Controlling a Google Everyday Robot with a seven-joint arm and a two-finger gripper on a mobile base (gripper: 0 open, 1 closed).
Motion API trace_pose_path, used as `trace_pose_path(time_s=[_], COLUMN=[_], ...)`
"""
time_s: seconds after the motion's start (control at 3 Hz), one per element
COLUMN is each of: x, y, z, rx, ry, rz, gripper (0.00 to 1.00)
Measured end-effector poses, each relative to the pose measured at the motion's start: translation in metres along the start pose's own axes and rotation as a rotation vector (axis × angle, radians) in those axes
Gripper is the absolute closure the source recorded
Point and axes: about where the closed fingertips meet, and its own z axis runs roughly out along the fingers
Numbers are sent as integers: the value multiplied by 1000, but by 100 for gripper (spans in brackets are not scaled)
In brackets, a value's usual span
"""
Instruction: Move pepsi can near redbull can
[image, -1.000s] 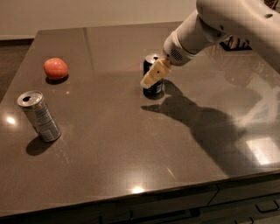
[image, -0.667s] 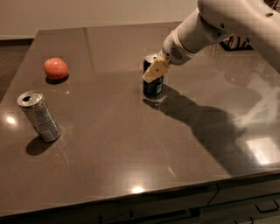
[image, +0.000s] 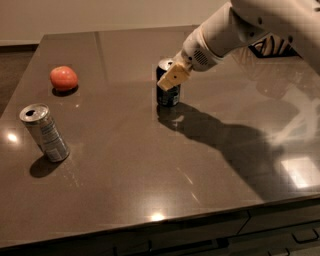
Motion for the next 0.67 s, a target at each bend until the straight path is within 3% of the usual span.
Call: trace_pose_path(time_s=[0.33, 0.67], x=[-20, -40], y=[30, 64], z=[-7, -10], rx=[-57, -112], ry=[-40, -72], rz=[-68, -148], gripper=[100, 100])
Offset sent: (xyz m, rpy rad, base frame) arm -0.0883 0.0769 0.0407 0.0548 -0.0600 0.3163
